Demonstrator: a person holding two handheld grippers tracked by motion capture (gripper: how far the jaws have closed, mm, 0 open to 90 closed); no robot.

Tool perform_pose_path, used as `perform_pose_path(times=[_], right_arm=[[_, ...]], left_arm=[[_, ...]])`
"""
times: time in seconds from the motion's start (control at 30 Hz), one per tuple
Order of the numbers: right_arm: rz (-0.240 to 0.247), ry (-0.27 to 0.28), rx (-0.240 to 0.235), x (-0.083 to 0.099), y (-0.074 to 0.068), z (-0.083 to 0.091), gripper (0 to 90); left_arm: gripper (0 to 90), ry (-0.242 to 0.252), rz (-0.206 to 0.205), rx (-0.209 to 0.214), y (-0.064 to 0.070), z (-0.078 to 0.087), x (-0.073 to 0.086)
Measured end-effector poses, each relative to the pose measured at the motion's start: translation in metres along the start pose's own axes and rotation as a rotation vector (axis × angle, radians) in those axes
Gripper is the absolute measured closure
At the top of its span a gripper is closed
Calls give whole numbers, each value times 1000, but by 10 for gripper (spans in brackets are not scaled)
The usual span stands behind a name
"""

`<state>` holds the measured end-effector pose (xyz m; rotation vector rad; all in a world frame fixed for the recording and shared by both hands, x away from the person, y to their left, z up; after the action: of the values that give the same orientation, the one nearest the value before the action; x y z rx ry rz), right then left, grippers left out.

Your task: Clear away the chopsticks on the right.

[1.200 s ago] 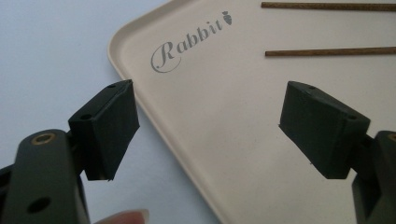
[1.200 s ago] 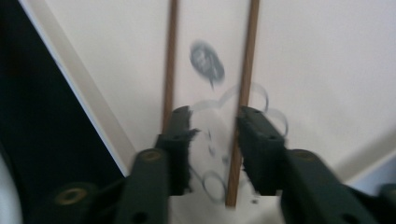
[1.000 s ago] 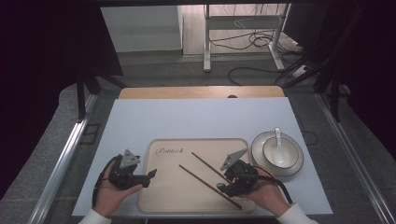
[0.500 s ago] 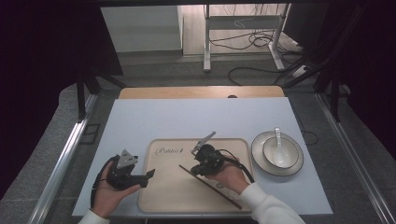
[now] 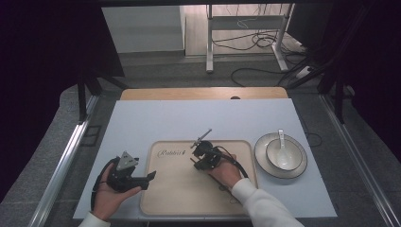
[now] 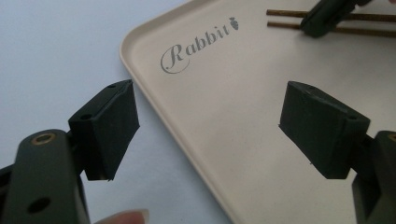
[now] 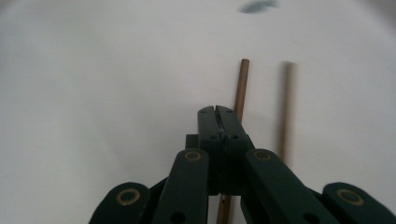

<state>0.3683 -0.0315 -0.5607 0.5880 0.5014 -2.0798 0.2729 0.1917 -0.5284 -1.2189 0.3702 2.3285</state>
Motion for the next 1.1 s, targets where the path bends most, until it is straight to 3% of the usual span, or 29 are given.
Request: perform_pose_path(times=[0.03, 0.07, 0.17, 0.2, 0.27, 0.47, 0.8, 0.87, 1.1], right_arm=[[0, 0, 0, 0, 0, 0, 895], [-29, 7, 25, 2, 11, 4, 895], [-49, 16, 48, 4, 22, 9, 895], [-63, 23, 83, 6, 31, 14, 896], [-77, 26, 95, 8, 35, 16, 896], [-123, 20, 209, 20, 60, 30, 896], [-176, 6, 284, 39, 79, 50, 896], [-190, -7, 320, 46, 84, 57, 896], [-197, -17, 369, 57, 88, 70, 896]], left_arm=[[198, 0, 0, 0, 0, 0, 0], [198, 0, -1, 0, 0, 0, 0], [198, -1, -1, 0, 0, -1, 0], [198, -2, 0, 0, 0, -1, 0], [198, -2, -1, 0, 0, -1, 0], [198, 0, -1, 0, 0, 0, 0], [198, 3, -4, 4, 0, 0, -1], [198, 2, -5, 6, 0, -1, -1], [197, 1, -5, 8, 1, -1, -1]])
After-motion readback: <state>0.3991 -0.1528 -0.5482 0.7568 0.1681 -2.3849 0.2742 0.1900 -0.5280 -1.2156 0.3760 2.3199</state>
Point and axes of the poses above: each handheld gripper's, and its own axes: z roughly backward along the jaws, x roughly out of its underside, y roughly to its right, the point moved 6 cm from there along -z, roughly forward along the jaws, and after that the axes turned 10 degrees about y, right-handed, at the moved point
